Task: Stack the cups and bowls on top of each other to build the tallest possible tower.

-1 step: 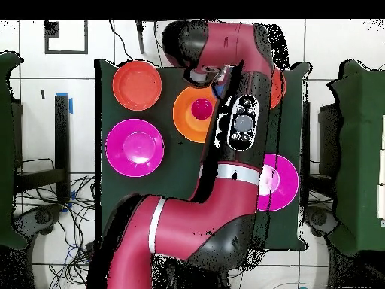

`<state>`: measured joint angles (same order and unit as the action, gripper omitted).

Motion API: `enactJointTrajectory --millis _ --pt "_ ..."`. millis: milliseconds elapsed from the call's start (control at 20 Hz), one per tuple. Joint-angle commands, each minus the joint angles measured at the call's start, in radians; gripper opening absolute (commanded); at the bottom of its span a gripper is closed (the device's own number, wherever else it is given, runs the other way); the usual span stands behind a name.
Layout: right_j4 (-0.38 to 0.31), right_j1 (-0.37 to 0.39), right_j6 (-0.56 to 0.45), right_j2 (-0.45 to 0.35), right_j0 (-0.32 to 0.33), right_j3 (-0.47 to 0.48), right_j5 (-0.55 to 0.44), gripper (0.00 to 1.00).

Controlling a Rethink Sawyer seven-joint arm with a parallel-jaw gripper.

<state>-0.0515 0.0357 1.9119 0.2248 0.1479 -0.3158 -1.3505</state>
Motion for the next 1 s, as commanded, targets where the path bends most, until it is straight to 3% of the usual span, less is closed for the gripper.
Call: enactJointTrajectory --millis 50,750,1000 --pt "-0.039 -0.004 -0.234 -0.051 -0.007 -0.035 0.004 0.0" --pt "-0.01 -0.015 -0.148 -0.067 -0.05 -0.072 -0.044 0.0" --pt "-0.024 -0.047 -0.151 -0.044 -0.068 -0.028 -0.11 0.0"
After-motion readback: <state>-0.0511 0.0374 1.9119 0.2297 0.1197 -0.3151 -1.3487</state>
